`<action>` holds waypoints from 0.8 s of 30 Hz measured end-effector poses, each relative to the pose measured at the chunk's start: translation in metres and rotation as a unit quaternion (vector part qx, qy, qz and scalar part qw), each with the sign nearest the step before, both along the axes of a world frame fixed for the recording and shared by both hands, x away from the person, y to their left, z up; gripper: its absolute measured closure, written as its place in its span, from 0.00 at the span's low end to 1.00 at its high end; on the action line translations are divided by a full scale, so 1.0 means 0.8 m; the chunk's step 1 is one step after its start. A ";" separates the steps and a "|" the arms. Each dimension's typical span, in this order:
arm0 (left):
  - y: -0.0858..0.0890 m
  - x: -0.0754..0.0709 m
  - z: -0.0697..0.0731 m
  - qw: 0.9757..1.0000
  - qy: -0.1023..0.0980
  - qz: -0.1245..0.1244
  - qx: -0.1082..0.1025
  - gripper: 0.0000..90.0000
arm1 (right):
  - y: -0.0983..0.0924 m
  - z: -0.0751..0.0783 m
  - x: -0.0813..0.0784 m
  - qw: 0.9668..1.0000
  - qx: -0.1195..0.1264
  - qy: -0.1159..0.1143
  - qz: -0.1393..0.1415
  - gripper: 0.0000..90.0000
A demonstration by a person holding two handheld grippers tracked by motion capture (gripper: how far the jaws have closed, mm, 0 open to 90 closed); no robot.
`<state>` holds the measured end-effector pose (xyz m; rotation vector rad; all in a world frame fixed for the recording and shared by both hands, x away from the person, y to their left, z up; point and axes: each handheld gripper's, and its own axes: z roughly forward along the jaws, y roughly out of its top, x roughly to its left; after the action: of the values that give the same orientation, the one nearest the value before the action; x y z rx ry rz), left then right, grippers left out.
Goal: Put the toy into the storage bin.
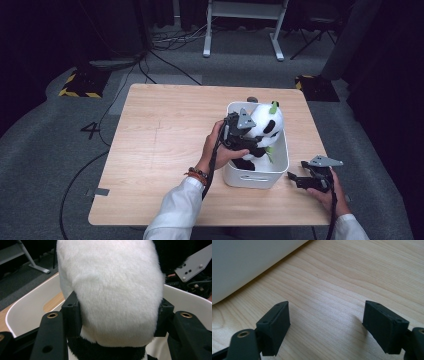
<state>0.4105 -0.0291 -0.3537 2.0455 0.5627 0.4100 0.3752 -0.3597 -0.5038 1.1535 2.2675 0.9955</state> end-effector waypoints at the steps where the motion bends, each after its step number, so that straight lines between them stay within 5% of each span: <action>1: -0.001 0.000 0.000 1.000 0.001 -0.001 0.004 0.44 | 0.000 0.000 0.000 1.000 0.000 0.000 0.000 0.24; 24: -0.007 -0.001 -0.003 0.998 0.007 -0.018 0.055 0.36 | 0.000 0.000 0.000 1.000 0.000 0.000 0.000 0.24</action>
<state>0.4094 -0.0347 -0.3558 2.1616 0.5217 0.4140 0.3753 -0.3597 -0.5038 1.1541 2.2675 0.9948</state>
